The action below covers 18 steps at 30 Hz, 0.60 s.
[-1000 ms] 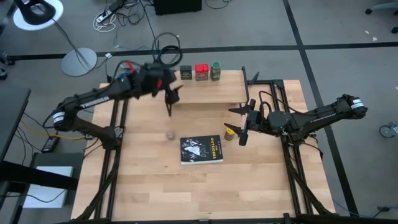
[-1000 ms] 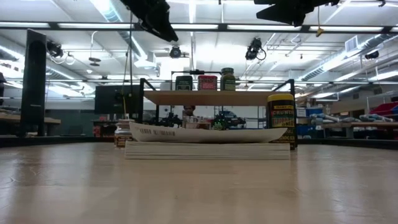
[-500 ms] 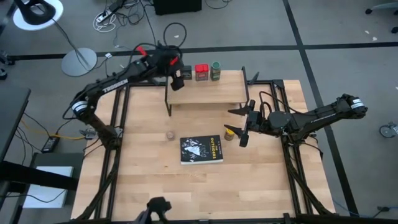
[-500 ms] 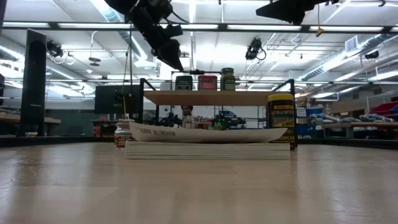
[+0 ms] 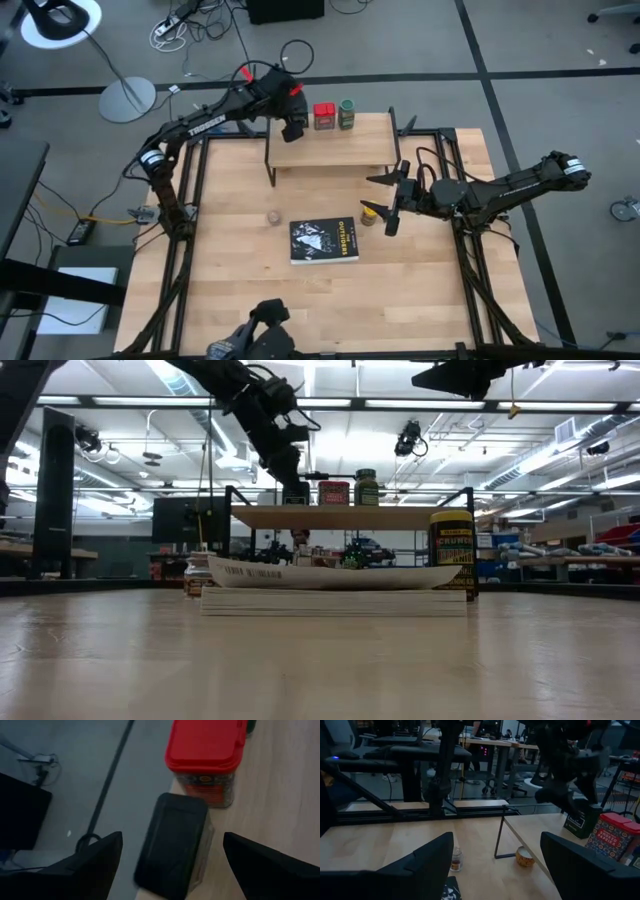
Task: Shelf spices
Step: Remove the black seasoning can from the shelf
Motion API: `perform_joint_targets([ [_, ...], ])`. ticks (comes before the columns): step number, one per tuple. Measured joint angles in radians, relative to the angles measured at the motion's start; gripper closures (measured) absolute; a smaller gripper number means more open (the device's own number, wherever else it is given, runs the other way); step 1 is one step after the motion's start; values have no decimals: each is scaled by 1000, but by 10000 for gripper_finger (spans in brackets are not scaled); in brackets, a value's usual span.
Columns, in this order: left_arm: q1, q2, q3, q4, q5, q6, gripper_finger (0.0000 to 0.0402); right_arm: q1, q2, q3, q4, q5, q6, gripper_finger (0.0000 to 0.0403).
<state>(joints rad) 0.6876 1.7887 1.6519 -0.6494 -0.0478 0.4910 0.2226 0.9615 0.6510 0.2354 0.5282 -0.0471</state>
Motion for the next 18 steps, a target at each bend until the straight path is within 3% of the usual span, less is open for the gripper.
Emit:
perform_joint_targets([
  [6,0,19,7,-15,12,5,97,0,0,0,-2,0,-9,106],
  [15,-1,9,8,-41,17,4,269,0,0,0,-2,0,-9,106],
  [18,-1,6,8,-47,18,2,283,0,0,0,-2,0,-9,106],
])
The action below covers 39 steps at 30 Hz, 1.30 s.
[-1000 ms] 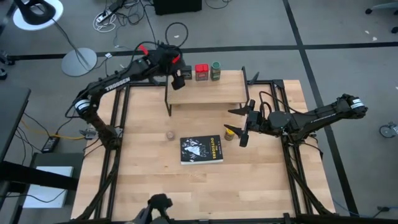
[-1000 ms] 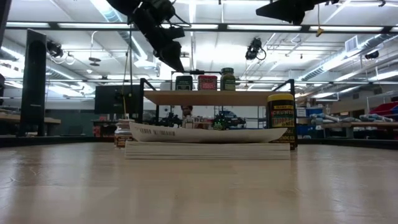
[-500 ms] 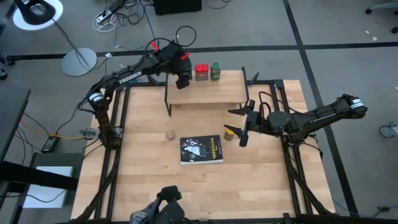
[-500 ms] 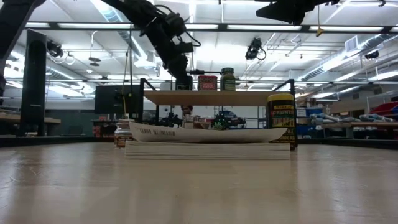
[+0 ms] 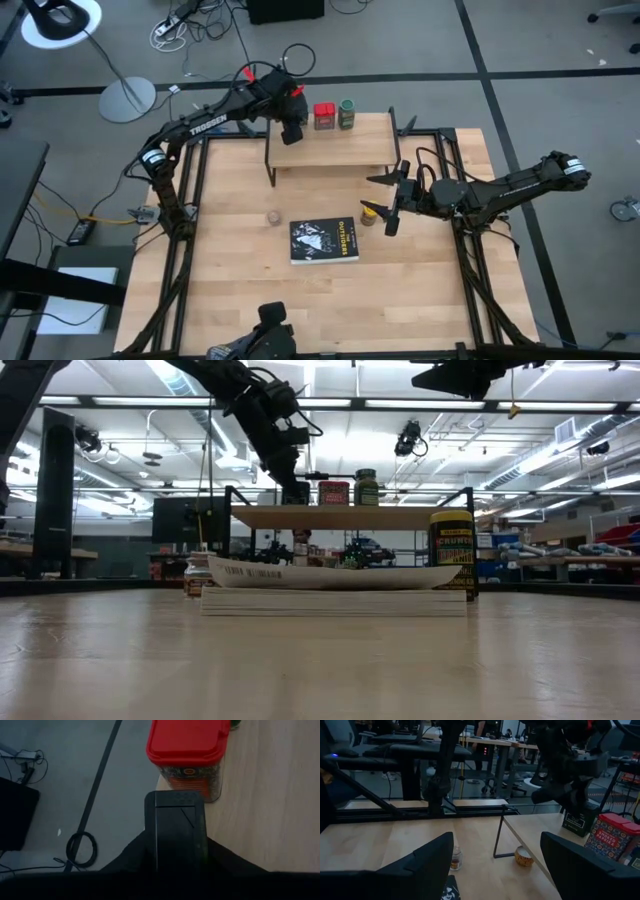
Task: Shelf spices
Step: Remove the black seasoning can from the shelf
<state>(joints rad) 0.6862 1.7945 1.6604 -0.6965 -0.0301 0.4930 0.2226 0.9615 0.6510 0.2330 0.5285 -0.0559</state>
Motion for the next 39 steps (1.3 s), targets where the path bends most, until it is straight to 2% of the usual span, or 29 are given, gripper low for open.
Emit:
perform_joint_targets([
  [4,-9,-18,21,-61,2,-3,283,0,0,0,0,0,0,106],
  [10,-60,-38,225,-323,27,-13,283,0,0,0,3,1,0,106],
  [15,-175,-38,370,-467,126,-70,283,0,0,0,4,1,0,106],
  [19,-295,-37,385,-511,133,-132,283,0,0,0,4,1,0,106],
  [23,-419,-36,330,-511,119,-235,283,1,0,0,4,1,0,106],
  [27,-538,-36,230,-456,14,-315,283,3,0,0,4,1,-2,106],
  [30,-604,-36,136,-352,-42,-365,283,3,0,0,5,1,-3,106],
  [34,-657,-35,-27,-171,-79,-431,283,8,0,0,4,1,-6,106],
  [39,-670,-35,-214,-20,-119,-503,283,17,0,0,7,1,-7,106],
])
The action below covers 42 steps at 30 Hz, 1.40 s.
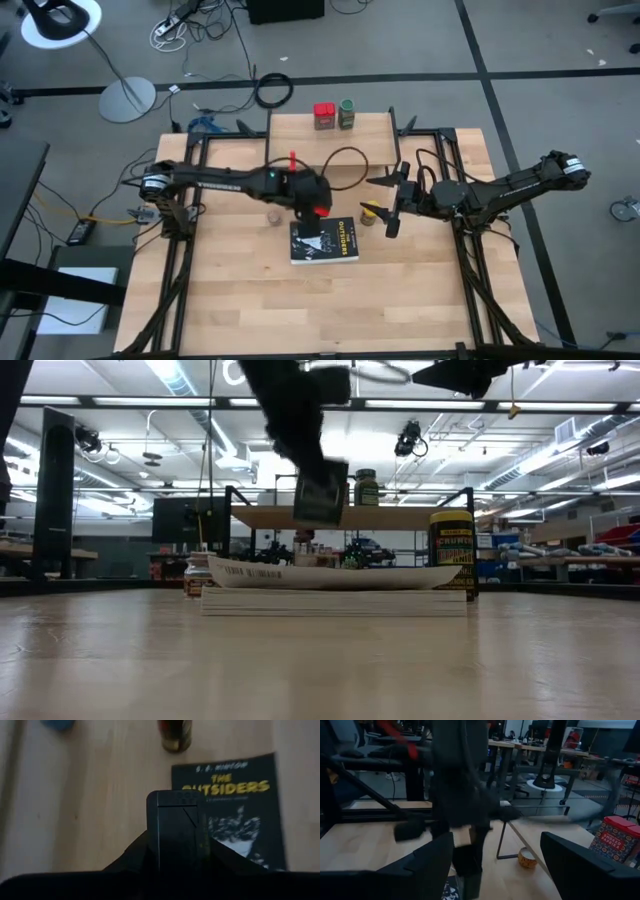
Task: Shelf spices
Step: Remove the black seasoning can from the shelf
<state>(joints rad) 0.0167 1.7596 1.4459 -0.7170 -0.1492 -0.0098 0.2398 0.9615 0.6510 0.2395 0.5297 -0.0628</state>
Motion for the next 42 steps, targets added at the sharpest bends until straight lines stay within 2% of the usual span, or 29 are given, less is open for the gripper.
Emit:
perform_joint_targets([
  [6,11,-23,-175,151,-12,-31,283,0,0,0,5,0,-10,106],
  [12,46,-126,-345,302,-15,-51,283,0,0,1,14,0,-11,106],
  [21,62,-238,-562,420,-17,-21,283,0,0,1,24,0,-11,106],
  [28,62,-238,-623,496,-17,5,283,0,0,1,25,0,-11,106],
  [39,62,-238,-628,520,-6,28,283,0,0,1,28,0,-10,106],
  [42,62,-238,-628,520,-5,26,260,0,0,1,29,0,-10,106],
])
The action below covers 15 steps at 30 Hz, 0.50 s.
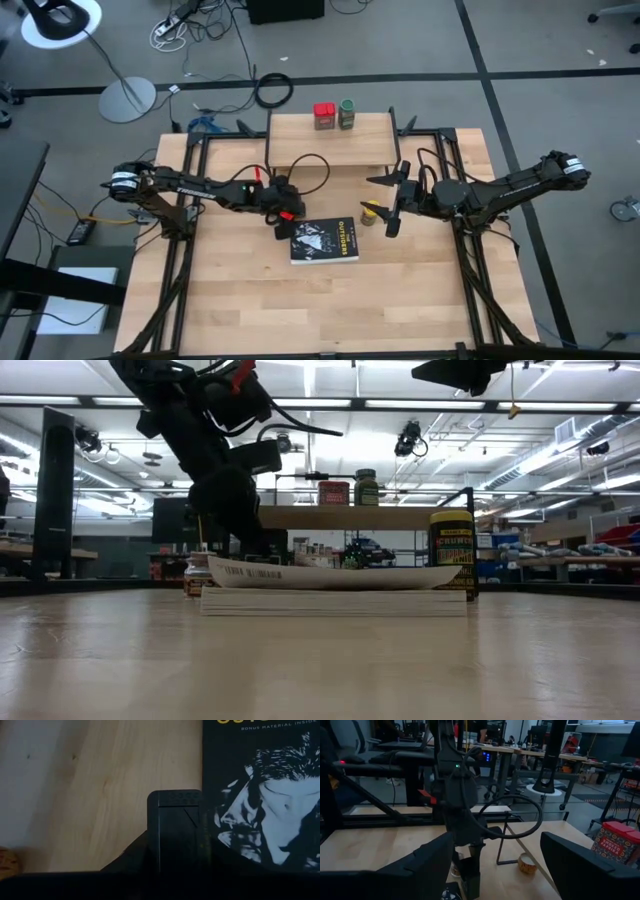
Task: Shelf spices
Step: Remove the black seasoning can from the shelf, then remove the red seasoning can from the shelf
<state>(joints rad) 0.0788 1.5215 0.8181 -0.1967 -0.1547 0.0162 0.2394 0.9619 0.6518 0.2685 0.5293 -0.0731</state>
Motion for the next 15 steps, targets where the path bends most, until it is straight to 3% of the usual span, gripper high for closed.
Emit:
perform_joint_targets([
  [6,0,0,0,15,0,-23,206,0,0,0,-1,0,0,106],
  [15,-7,-20,90,-49,-8,-51,194,0,0,0,0,0,-10,106],
])
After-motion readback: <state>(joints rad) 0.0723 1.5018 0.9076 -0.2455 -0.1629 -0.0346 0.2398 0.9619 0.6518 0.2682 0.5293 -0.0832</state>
